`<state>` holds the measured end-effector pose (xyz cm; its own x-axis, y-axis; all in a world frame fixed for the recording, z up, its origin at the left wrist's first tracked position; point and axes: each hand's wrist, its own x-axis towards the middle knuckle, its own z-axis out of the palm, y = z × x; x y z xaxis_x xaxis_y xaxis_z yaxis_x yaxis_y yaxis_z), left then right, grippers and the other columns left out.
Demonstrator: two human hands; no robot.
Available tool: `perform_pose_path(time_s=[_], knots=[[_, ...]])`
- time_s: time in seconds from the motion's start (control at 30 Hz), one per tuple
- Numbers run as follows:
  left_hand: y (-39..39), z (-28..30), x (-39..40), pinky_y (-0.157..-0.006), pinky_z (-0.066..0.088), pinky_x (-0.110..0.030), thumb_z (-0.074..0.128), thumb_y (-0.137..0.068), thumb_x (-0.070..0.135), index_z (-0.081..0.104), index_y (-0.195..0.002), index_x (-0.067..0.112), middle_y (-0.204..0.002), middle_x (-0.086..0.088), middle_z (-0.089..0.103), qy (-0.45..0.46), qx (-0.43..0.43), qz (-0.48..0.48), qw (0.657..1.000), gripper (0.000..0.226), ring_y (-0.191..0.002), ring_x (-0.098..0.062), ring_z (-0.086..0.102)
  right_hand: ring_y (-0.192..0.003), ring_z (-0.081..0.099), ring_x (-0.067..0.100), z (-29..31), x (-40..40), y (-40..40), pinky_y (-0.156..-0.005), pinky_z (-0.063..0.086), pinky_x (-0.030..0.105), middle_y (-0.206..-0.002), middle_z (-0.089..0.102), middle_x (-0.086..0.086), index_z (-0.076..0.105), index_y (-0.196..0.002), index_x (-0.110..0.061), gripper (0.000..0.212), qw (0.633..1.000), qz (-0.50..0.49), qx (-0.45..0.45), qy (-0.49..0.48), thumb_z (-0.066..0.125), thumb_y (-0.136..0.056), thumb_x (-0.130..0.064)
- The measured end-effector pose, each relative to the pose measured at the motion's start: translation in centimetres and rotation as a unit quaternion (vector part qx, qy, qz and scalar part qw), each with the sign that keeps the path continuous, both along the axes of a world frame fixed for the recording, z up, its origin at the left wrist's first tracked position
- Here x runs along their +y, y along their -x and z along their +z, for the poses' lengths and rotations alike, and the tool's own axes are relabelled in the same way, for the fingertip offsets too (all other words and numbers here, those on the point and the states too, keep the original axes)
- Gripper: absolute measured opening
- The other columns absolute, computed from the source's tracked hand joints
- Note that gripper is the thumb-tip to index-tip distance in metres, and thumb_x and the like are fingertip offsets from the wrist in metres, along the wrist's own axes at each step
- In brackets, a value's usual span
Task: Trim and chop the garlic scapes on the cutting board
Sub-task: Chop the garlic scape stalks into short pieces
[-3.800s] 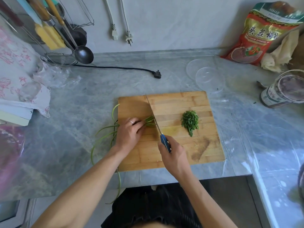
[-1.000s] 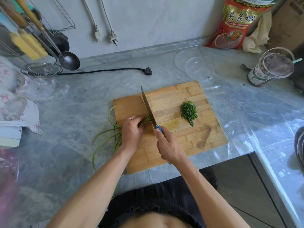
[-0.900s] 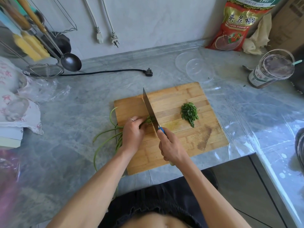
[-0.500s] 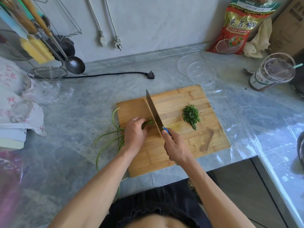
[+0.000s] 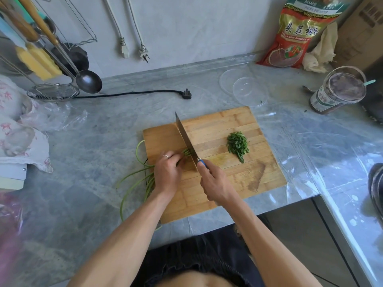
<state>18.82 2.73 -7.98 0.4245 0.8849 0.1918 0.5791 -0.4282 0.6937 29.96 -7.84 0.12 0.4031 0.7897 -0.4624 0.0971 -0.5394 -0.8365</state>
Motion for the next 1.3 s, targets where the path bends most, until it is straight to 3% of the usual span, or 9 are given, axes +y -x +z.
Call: perform_pose_path(time_s=[0.1,0.2,0.43,0.57,0.7,0.83,0.97,1.13,1.3], knots=[[0.2,0.0,0.0,-0.072,0.053,-0.037,0.072,-0.086,0.006,0.076,-0.094,0.006,-0.091,-0.004,0.071,-0.051,0.029,-0.033,0.998,0.009,-0.086,-0.027,0.060,-0.042,0.035,0.011,0.0,0.2,-0.3,-0.037,0.029,0.020,-0.053,0.040,-0.005,0.055,-0.091,-0.028,0.028,1.000,0.009,0.016,0.002,0.037,-0.100,-0.048],[0.8,0.1,0.3,-0.072,0.053,-0.036,0.070,-0.081,-0.003,0.076,-0.099,0.006,-0.095,-0.005,0.070,-0.094,0.053,-0.083,0.991,0.020,-0.085,-0.028,0.060,-0.044,0.034,0.011,0.0,0.7,-0.6,-0.037,0.028,0.021,-0.053,0.039,-0.007,0.055,-0.092,-0.018,0.034,1.000,0.023,0.002,-0.005,0.037,-0.101,-0.046],[1.6,-0.1,-0.2,-0.081,0.049,-0.031,0.071,-0.075,-0.013,0.076,-0.103,0.007,-0.101,-0.002,0.073,-0.062,0.040,-0.046,0.996,0.035,-0.090,-0.026,0.062,-0.040,0.031,0.007,0.5,-0.3,-1.7,-0.037,0.028,0.019,-0.051,0.036,-0.008,0.047,-0.085,-0.010,0.038,0.998,0.066,0.020,0.004,0.038,-0.101,-0.043],[1.5,0.1,-0.4,-0.081,0.050,-0.032,0.068,-0.070,-0.019,0.076,-0.104,0.008,-0.105,-0.002,0.073,-0.067,0.053,-0.041,0.995,0.045,-0.092,-0.025,0.062,-0.043,0.033,0.003,0.0,0.9,-1.6,-0.047,0.027,0.022,-0.044,0.039,-0.015,0.045,-0.075,-0.028,0.033,0.996,0.090,-0.003,-0.007,0.036,-0.100,-0.047],[1.1,0.2,-0.8,-0.073,0.053,-0.033,0.073,-0.075,-0.011,0.077,-0.100,0.008,-0.102,-0.001,0.072,-0.083,0.078,-0.005,0.993,0.032,-0.090,-0.023,0.061,-0.046,0.035,0.006,-0.2,0.7,-2.3,-0.052,0.031,0.027,-0.046,0.041,-0.016,0.043,-0.072,-0.028,0.033,0.996,0.076,-0.029,-0.033,0.037,-0.101,-0.043],[-0.4,0.4,-1.1,-0.075,0.051,-0.033,0.072,-0.080,-0.005,0.076,-0.101,0.008,-0.102,-0.002,0.072,-0.078,0.068,0.014,0.995,0.025,-0.088,-0.025,0.061,-0.045,0.034,0.006,0.0,-0.1,-3.0,-0.049,0.031,0.024,-0.047,0.039,-0.013,0.048,-0.082,-0.015,0.036,0.996,0.079,-0.025,-0.039,0.036,-0.102,-0.042],[-0.6,0.2,-0.7,-0.073,0.052,-0.033,0.073,-0.080,-0.001,0.076,-0.100,0.009,-0.102,0.000,0.073,-0.078,0.074,0.010,0.994,0.022,-0.088,-0.024,0.062,-0.047,0.041,0.003,-0.1,0.6,-2.6,-0.051,0.033,0.020,-0.053,0.044,-0.012,0.054,-0.093,-0.023,0.027,0.994,0.104,-0.032,-0.028,0.037,-0.102,-0.042],[-0.3,0.3,-0.4,-0.070,0.054,-0.031,0.075,-0.076,-0.002,0.076,-0.093,0.009,-0.098,0.001,0.073,-0.080,0.079,0.009,0.994,0.020,-0.087,-0.022,0.062,-0.044,0.035,0.003,0.1,1.0,-3.2,-0.049,0.031,0.025,-0.045,0.041,-0.016,0.050,-0.080,-0.027,0.029,0.994,0.102,-0.009,-0.027,0.039,-0.101,-0.043],[-0.4,0.3,-0.5,-0.070,0.054,-0.033,0.074,-0.079,0.003,0.076,-0.094,0.010,-0.096,0.001,0.074,-0.072,0.071,0.021,0.995,0.017,-0.087,-0.022,0.062,-0.051,0.036,0.009,0.6,-0.6,-3.4,-0.054,0.033,0.026,-0.051,0.038,-0.012,0.041,-0.071,-0.026,0.036,0.988,0.125,-0.059,-0.066,0.036,-0.103,-0.040]])
